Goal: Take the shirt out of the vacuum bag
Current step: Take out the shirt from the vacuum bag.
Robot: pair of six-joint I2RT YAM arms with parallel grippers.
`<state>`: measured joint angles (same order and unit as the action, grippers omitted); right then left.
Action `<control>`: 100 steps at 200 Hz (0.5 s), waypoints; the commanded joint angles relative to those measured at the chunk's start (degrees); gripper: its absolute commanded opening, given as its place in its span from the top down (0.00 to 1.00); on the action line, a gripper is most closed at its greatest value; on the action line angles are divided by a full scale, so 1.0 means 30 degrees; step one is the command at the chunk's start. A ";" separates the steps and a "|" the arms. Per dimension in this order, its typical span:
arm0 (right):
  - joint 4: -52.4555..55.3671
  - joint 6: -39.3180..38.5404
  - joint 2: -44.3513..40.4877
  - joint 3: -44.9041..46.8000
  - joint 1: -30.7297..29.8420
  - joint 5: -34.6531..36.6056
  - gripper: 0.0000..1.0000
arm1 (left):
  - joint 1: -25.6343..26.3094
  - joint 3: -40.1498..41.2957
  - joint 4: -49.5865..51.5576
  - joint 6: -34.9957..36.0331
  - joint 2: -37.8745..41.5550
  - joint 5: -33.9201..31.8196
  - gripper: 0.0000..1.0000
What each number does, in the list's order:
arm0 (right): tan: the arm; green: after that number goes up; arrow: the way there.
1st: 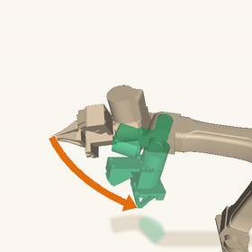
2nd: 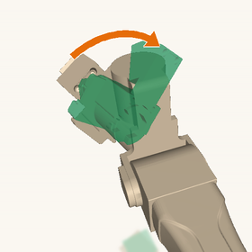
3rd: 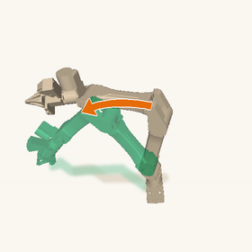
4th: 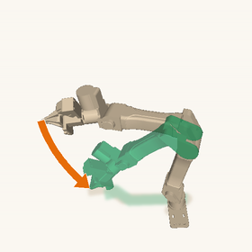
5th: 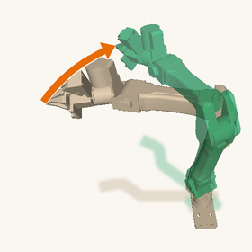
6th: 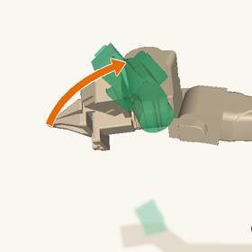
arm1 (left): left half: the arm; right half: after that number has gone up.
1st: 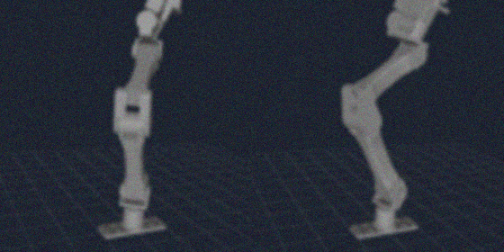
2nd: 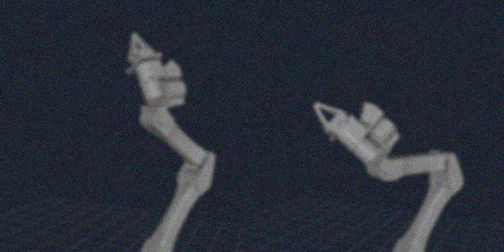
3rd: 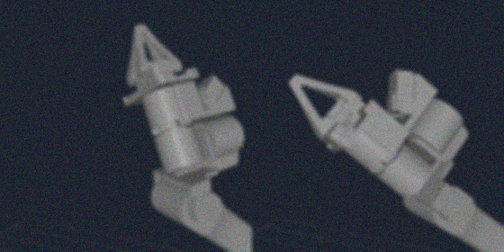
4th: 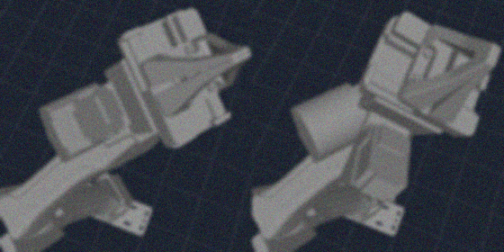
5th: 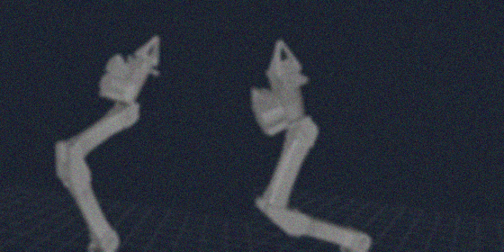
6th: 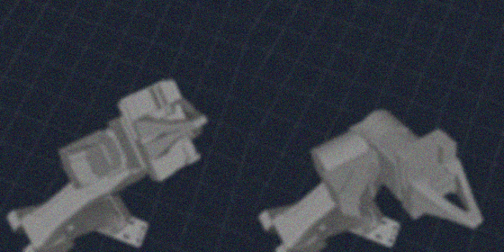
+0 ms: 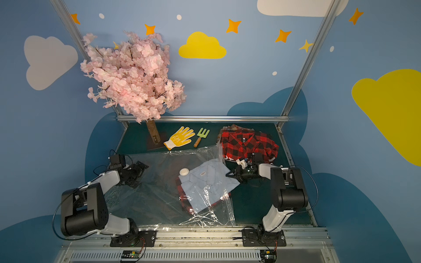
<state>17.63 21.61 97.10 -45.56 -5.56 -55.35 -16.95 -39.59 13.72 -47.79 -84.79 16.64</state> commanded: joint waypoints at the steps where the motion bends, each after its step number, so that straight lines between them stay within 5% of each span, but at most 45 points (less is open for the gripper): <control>1: 0.0939 -0.0262 -0.0944 -0.0704 -0.0433 -0.0039 0.84 | 0.0083 0.1420 0.1580 0.0367 -0.1670 -0.0509 0.02; 21: 0.2105 -0.0540 -0.1835 -0.0852 -0.0576 0.0786 1.00 | 0.0056 0.1449 0.1500 0.0401 -0.1668 -0.0495 0.02; 100: 0.5850 -0.0638 -0.6016 -0.3574 -0.1702 0.2359 1.00 | 0.0055 0.1351 0.1522 0.0432 -0.1811 -0.0480 0.03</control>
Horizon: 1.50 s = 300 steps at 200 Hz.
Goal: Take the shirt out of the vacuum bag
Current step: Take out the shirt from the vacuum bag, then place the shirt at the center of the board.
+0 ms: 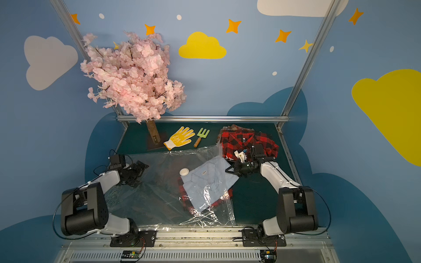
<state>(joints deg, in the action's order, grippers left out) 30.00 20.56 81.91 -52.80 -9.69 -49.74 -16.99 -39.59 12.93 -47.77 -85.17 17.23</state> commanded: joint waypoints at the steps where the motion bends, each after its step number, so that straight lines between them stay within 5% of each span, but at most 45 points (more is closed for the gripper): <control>1: 0.1752 -0.0303 -0.0988 -0.1186 -0.0320 0.0491 1.00 | 0.0069 0.1327 0.1784 0.0425 -0.1693 -0.0677 0.04; 131: 0.0694 0.1820 -0.4268 -0.7154 -0.0039 0.1449 1.00 | 0.0077 0.1188 0.1900 0.0482 -0.1861 -0.0680 0.05; 246: -0.0388 0.3210 0.1541 -1.5662 0.0813 0.2115 1.00 | 0.0073 0.1216 0.1872 0.0472 -0.1817 -0.0662 0.05; 300: -0.3166 0.3723 0.4484 -1.6895 0.1292 0.2546 1.00 | 0.0094 0.1247 0.1828 0.0482 -0.1817 -0.0635 0.05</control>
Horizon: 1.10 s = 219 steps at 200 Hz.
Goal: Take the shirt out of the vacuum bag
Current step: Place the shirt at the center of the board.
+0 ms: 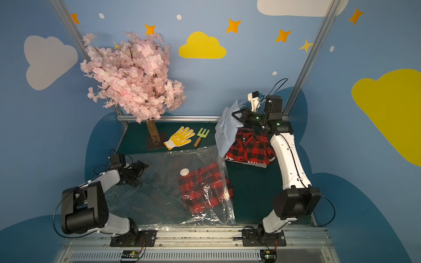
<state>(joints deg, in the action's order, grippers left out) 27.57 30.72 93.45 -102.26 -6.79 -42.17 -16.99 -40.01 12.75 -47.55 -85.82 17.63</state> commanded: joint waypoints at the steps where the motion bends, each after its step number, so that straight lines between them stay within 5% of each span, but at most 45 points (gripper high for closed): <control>1: -0.2376 0.0336 0.0711 -0.0387 0.0355 0.0025 1.00 | 0.0096 0.1384 0.1879 0.0425 -0.1598 -0.0772 0.05; 75: -0.5482 0.0166 0.0184 0.6832 0.4246 -0.0216 1.00 | 0.0092 0.1310 0.1952 0.0469 -0.1680 -0.0764 0.05; 198: -0.3929 -0.3668 0.0208 1.1726 0.7411 0.1108 1.00 | 0.0073 0.1265 0.1989 0.0528 -0.1715 -0.0778 0.07; 219: -0.3113 -0.4126 0.1109 1.1618 0.7629 0.1541 0.85 | 0.0081 0.1237 0.2014 0.0557 -0.1715 -0.0760 0.06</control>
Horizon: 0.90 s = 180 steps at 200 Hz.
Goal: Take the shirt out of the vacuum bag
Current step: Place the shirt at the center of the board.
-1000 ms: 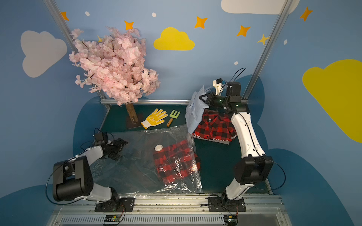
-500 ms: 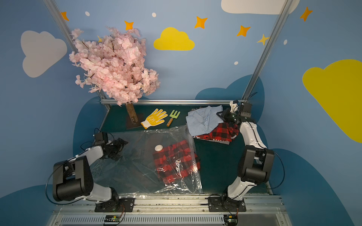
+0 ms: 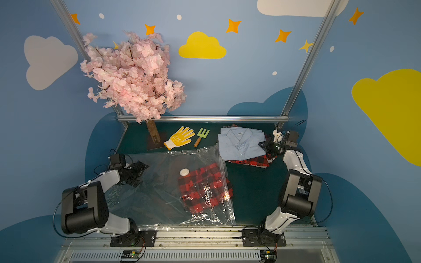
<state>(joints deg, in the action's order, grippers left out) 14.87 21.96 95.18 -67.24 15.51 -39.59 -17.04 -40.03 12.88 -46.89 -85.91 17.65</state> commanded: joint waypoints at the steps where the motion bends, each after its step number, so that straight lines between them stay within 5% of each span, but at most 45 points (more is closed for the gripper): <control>1: 0.1172 -0.1215 0.0561 -0.0070 0.0209 0.0700 0.84 | 0.0104 0.1244 0.1972 0.0338 -0.1686 -0.0762 0.06; 20: 0.2564 -0.1607 0.1439 -0.0827 0.0265 0.1401 0.55 | 0.0101 0.1248 0.2002 0.0331 -0.1690 -0.0775 0.06; 54: 0.4375 -0.1525 0.2449 -0.2161 0.0571 0.2651 0.41 | 0.0099 0.1244 0.2033 0.0339 -0.1683 -0.0787 0.06; 112: 0.5764 0.0052 0.0057 -0.1948 0.1188 0.7452 0.31 | 0.0087 0.1185 0.2004 0.0339 -0.1745 -0.0768 0.06; 180: 0.2693 0.1211 -0.6357 0.2597 -0.0366 0.1792 0.31 | 0.0337 0.1145 0.1935 0.0317 -0.1393 -0.0611 0.04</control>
<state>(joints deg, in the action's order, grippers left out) 25.63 23.55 81.34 -63.96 17.04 -25.32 -17.02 -40.36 13.17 -46.70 -86.08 17.98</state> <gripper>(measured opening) 0.693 0.955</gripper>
